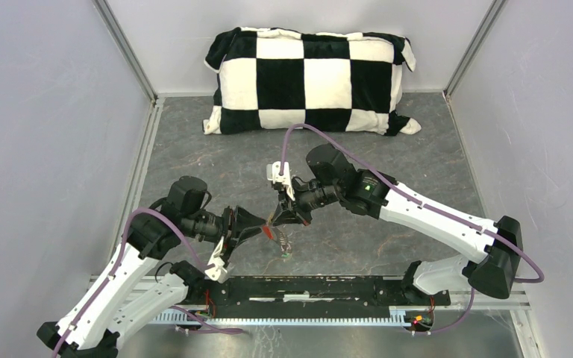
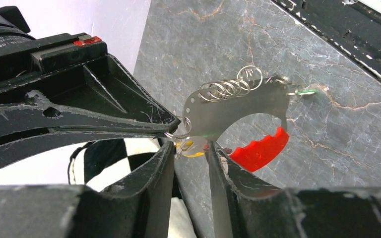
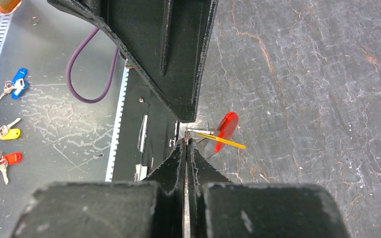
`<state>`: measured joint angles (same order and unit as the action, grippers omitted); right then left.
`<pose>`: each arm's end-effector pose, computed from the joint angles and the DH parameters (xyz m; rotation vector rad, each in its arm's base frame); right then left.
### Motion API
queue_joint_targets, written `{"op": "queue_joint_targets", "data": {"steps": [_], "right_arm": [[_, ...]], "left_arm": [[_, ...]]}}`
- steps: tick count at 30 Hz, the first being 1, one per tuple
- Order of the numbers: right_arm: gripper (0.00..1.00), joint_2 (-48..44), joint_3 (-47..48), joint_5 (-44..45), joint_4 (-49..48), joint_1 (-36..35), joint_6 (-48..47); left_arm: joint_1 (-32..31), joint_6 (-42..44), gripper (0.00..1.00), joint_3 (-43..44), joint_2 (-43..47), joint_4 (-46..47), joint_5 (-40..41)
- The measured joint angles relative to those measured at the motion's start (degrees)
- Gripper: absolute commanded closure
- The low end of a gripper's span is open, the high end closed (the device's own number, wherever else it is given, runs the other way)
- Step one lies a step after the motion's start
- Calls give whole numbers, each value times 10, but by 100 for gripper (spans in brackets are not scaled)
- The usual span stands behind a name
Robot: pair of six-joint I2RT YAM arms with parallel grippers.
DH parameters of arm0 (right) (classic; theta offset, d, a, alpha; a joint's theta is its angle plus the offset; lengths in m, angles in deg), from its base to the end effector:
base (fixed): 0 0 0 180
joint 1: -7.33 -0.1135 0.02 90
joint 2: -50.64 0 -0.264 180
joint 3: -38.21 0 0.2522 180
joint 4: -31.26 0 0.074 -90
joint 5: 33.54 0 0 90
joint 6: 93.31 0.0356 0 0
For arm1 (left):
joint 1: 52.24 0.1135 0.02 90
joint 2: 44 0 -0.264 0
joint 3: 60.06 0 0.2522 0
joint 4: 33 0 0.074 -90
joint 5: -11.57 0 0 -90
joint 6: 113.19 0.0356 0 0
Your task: Put the keys on the keyring
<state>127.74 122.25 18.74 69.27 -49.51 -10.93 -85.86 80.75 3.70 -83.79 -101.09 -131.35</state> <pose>0.1453 0.2622 0.3486 -1.5189 1.6201 1.1902 0.0810 -0.0879 0.3185 1.9920 0.3271 -0.3223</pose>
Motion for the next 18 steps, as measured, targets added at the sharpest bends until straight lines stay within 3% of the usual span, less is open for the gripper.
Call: {"op": "queue_joint_targets", "data": {"steps": [5, 13, 18], "right_arm": [[100, 0, 0, 0, 1, 0, 0], [100, 7, 0, 0, 3, 0, 0], [100, 7, 0, 0, 3, -1, 0]], "left_arm": [[0, 10, 68, 0, 2, 0, -2], [0, 19, 87, -1, 4, 14, -11], [0, 18, 91, -6, 10, 41, -17]]}}
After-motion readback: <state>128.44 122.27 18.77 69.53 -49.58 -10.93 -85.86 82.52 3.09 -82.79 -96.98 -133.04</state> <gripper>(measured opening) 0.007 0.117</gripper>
